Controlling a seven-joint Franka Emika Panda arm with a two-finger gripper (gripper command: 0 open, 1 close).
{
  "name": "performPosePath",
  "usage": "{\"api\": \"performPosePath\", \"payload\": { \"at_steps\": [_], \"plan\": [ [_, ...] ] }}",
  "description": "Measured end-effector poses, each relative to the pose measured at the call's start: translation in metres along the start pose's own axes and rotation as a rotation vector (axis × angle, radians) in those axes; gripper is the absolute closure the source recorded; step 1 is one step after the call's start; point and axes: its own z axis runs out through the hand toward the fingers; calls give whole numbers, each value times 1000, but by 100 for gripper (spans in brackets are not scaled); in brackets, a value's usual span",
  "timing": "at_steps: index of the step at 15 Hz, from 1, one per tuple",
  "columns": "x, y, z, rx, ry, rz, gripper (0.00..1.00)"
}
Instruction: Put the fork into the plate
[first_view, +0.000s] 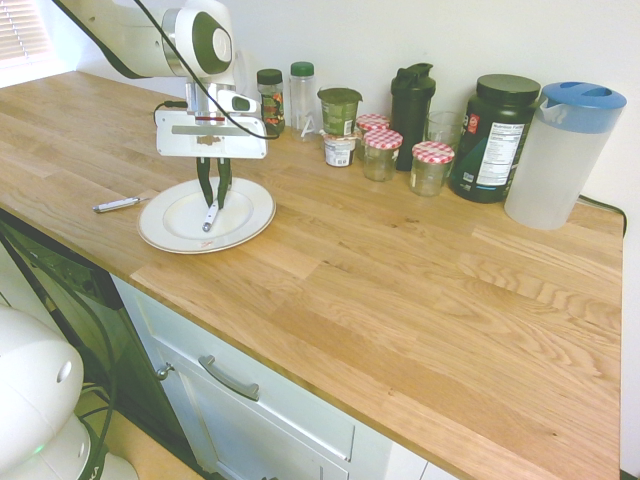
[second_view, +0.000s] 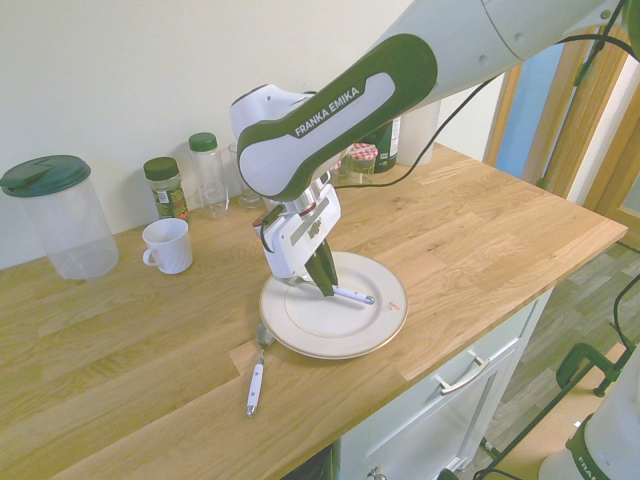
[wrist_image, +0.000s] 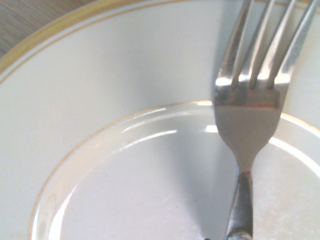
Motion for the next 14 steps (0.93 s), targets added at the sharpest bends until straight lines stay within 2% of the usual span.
{"api": "performPosePath", "payload": {
  "at_steps": [9, 14],
  "plan": [
    [-2, -2, 1, -17, 4, 1, 0],
    [-14, -8, 2, -16, 90, 12, 0]
  ]
}}
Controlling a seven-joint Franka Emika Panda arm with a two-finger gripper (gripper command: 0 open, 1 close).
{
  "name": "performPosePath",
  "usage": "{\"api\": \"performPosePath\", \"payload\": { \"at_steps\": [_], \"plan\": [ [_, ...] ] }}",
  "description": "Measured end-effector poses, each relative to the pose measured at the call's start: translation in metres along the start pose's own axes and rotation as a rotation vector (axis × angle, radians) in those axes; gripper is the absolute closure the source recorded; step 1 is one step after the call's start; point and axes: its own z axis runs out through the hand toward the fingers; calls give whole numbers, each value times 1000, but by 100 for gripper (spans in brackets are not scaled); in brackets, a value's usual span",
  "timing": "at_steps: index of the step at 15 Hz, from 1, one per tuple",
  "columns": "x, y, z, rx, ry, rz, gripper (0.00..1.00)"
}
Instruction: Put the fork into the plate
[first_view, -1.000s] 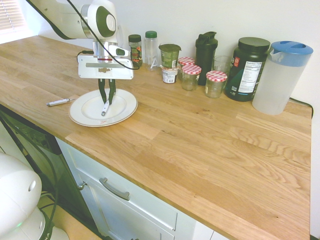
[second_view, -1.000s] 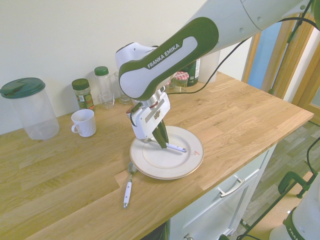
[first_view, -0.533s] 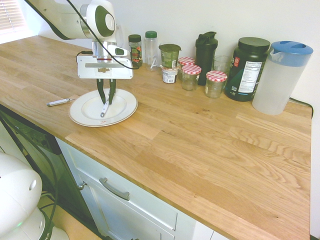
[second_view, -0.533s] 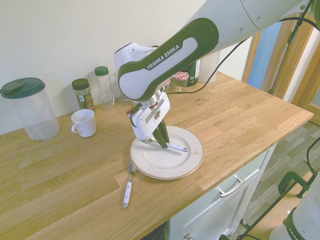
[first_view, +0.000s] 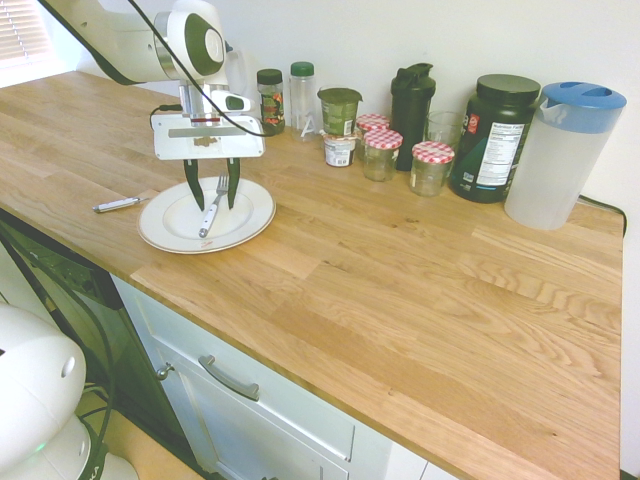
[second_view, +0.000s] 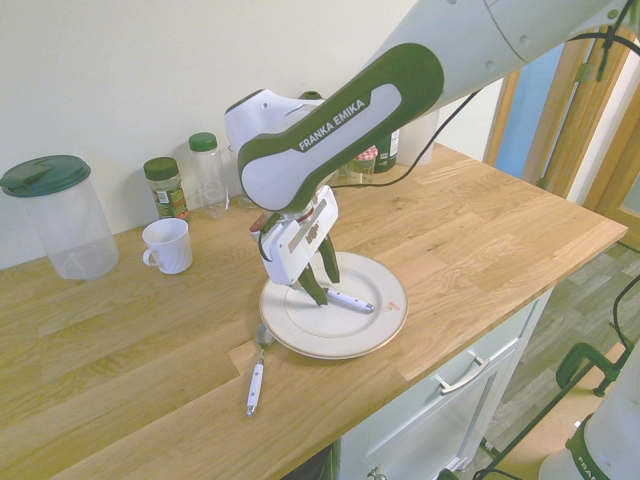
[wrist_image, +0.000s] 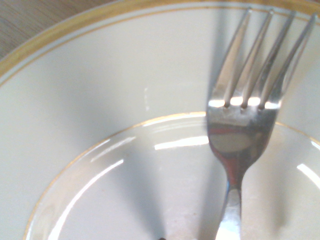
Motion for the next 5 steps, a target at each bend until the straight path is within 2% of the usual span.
{"api": "performPosePath", "payload": {
  "at_steps": [5],
  "plan": [
    [-45, 25, -21, 34, 103, -3, 0]
  ]
}}
